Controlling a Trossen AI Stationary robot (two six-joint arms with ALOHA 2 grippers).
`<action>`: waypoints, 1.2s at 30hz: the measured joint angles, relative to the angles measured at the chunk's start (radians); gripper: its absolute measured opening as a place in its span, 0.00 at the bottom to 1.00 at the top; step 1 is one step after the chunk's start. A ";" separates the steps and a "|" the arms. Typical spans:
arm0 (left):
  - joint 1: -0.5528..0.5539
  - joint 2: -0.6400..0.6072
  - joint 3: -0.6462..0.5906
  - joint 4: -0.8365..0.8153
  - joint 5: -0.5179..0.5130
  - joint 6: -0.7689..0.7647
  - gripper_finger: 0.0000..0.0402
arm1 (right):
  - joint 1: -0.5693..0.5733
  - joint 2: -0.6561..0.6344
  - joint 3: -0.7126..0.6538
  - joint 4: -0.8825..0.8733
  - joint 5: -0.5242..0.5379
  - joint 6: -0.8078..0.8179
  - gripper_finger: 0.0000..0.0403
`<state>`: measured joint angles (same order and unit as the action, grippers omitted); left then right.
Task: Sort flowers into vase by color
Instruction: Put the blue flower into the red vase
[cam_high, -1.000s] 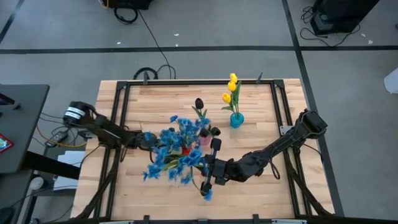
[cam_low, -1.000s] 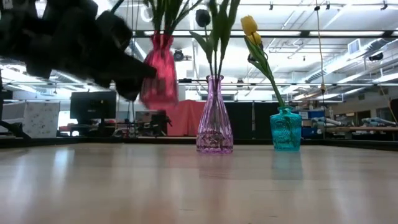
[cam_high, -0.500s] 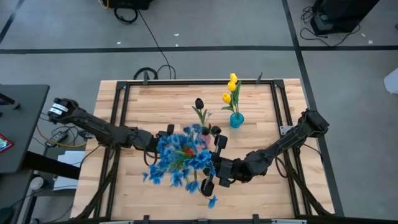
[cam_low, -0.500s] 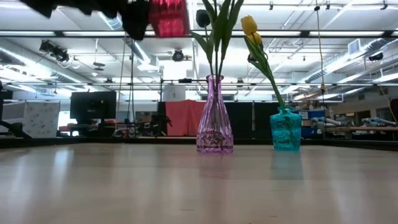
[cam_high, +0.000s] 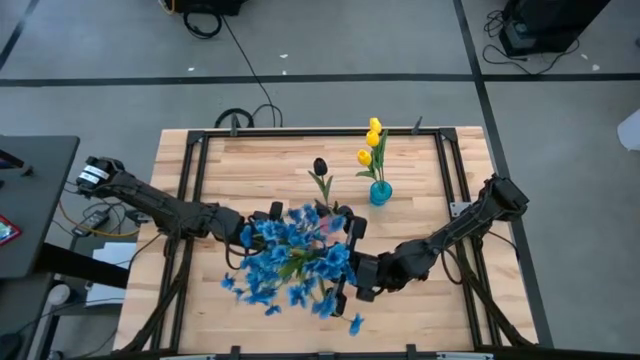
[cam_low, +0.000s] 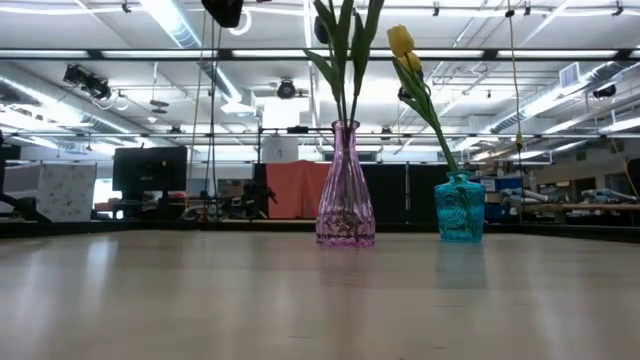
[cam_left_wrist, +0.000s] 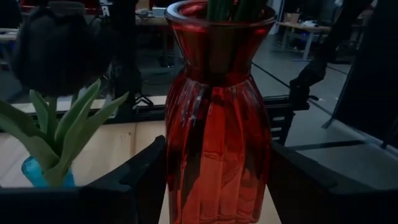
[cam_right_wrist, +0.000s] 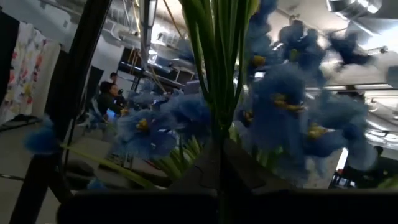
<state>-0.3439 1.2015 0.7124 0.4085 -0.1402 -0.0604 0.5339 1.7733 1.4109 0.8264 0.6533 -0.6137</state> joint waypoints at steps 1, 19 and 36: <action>0.000 0.000 0.000 -0.002 0.000 -0.001 0.59 | 0.000 0.000 0.000 -0.002 0.000 -0.006 0.03; -0.138 0.027 -0.110 -0.019 -0.062 -0.076 0.59 | 0.209 -0.050 -0.002 -0.112 0.361 -0.039 0.03; -0.176 0.278 -0.274 0.340 -0.313 -0.210 0.60 | 0.228 -0.059 -0.153 -0.295 0.230 0.415 0.03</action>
<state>-0.5198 1.4792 0.4379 0.7482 -0.4530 -0.2702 0.7617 1.7145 1.2579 0.5313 0.8834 -0.1987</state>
